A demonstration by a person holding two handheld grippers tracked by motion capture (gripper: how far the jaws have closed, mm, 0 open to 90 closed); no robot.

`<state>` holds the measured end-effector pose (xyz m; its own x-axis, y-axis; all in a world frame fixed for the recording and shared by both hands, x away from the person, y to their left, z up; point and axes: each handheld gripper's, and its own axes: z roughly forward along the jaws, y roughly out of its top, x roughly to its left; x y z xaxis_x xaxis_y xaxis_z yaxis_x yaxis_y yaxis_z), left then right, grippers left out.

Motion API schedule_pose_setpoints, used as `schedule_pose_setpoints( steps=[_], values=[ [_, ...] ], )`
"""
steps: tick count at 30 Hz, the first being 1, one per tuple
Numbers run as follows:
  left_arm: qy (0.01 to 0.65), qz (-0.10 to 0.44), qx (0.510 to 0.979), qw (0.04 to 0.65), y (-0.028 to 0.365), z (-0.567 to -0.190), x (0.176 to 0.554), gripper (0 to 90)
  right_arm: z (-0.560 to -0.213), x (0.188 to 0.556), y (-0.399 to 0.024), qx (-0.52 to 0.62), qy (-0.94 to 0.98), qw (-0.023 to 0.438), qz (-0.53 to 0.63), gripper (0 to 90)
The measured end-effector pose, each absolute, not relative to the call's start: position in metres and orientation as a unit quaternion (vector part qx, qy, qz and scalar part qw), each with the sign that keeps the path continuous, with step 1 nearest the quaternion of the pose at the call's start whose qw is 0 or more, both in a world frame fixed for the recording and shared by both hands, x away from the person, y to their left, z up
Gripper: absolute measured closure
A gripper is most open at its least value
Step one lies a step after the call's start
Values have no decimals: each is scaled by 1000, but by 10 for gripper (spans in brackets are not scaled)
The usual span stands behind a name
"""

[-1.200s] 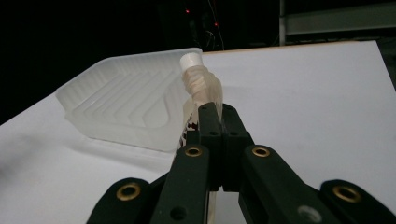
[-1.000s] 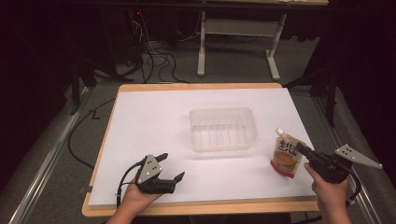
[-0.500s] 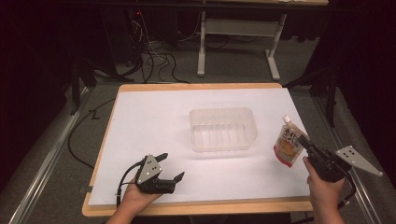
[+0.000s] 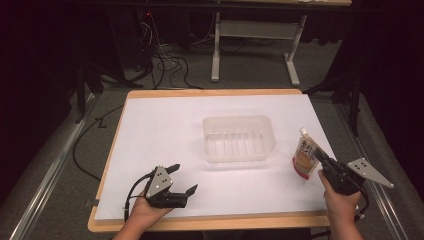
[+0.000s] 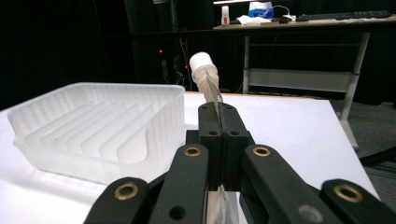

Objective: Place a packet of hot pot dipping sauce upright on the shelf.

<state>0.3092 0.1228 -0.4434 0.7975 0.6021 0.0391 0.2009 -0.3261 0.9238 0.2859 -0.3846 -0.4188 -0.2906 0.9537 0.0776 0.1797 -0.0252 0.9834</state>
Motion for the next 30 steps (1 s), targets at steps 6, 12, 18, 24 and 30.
schedule_pose_setpoints(
  steps=[6, 12, 18, 24, 30],
  values=[
    [257, 182, 791, 524, 120, -445, 309, 145, -419, 281, -386, 476, 600, 363, 531, 900],
    [260, 173, 795, 520, 117, -449, 311, 145, -419, 281, -387, 476, 605, 361, 526, 870],
    [255, 169, 788, 535, 119, -448, 309, 148, -424, 288, -385, 477, 621, 345, 518, 828],
    [249, 170, 790, 533, 117, -446, 307, 150, -425, 288, -384, 471, 632, 341, 513, 800],
    [248, 170, 790, 535, 119, -446, 308, 153, -426, 289, -384, 476, 637, 332, 507, 752]
  ],
)
